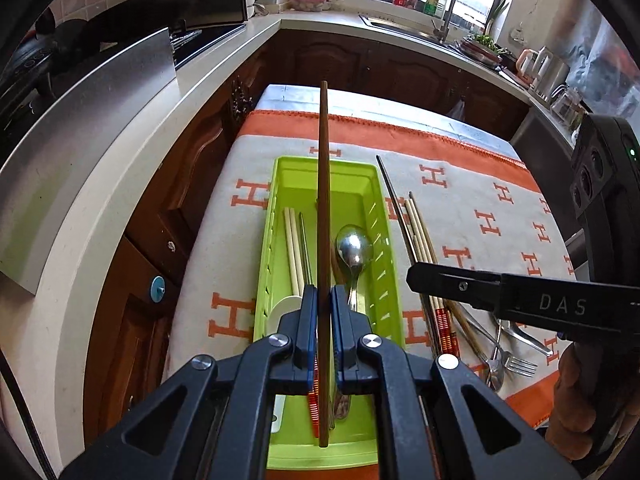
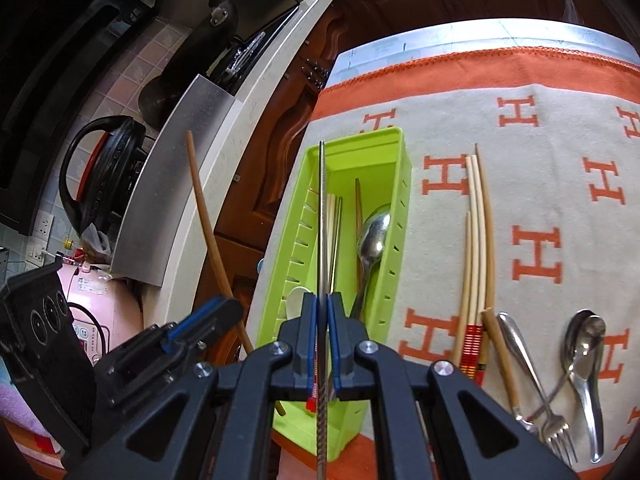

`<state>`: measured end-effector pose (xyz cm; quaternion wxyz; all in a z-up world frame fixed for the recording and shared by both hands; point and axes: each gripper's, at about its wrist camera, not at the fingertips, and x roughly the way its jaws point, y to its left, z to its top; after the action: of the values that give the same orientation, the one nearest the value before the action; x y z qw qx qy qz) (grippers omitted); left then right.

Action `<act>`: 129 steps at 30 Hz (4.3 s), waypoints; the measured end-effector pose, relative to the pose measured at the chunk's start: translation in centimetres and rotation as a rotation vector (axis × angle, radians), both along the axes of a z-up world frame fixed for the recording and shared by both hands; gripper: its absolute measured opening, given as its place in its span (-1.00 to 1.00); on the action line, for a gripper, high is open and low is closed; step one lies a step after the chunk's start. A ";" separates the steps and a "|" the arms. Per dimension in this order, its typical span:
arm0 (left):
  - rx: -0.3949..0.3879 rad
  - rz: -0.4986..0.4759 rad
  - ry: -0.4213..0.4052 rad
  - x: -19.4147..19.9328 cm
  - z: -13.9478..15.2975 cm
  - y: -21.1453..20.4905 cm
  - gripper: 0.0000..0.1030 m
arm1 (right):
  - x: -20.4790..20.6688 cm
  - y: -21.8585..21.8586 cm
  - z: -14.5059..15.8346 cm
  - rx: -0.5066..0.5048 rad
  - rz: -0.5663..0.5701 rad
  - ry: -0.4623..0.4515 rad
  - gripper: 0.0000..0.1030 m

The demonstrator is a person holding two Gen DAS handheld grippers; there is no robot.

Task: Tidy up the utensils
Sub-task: 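Carry both chopsticks over the green tray, lower them in and open both tools, then grasp a brown wooden chopstick with the right tool while the left tool grasps a red-banded bamboo chopstick, then lift both chopsticks into the green tray and open both tools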

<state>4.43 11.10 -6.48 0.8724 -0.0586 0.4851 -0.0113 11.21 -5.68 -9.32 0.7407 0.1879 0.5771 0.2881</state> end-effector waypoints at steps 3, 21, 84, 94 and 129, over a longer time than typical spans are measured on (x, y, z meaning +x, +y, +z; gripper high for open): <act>0.003 -0.003 0.008 0.2 -0.6 0.2 -0.91 | 0.4 1.0 -0.5 -0.011 0.002 0.013 -0.89; -0.021 0.076 -0.023 0.5 -0.4 2.0 -0.11 | 0.9 2.0 -1.2 -0.107 -0.004 -0.012 -0.82; -0.063 -0.134 0.128 0.5 -6.8 -12.4 -0.82 | -5.5 -8.3 -6.6 -0.275 0.243 -0.199 -0.63; -0.103 -0.132 0.168 0.8 -7.8 -12.4 -0.82 | -6.1 -7.2 -6.9 -0.445 0.216 -0.343 -0.87; 0.036 -0.038 0.158 3.6 -10.0 -13.6 -0.93 | -4.5 -12.5 -4.3 -0.208 0.036 -0.216 -0.87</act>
<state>8.05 -2.47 -16.48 0.8320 -0.0344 0.5535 -0.0147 6.71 -18.15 -13.59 0.8086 0.0675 0.5241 0.2586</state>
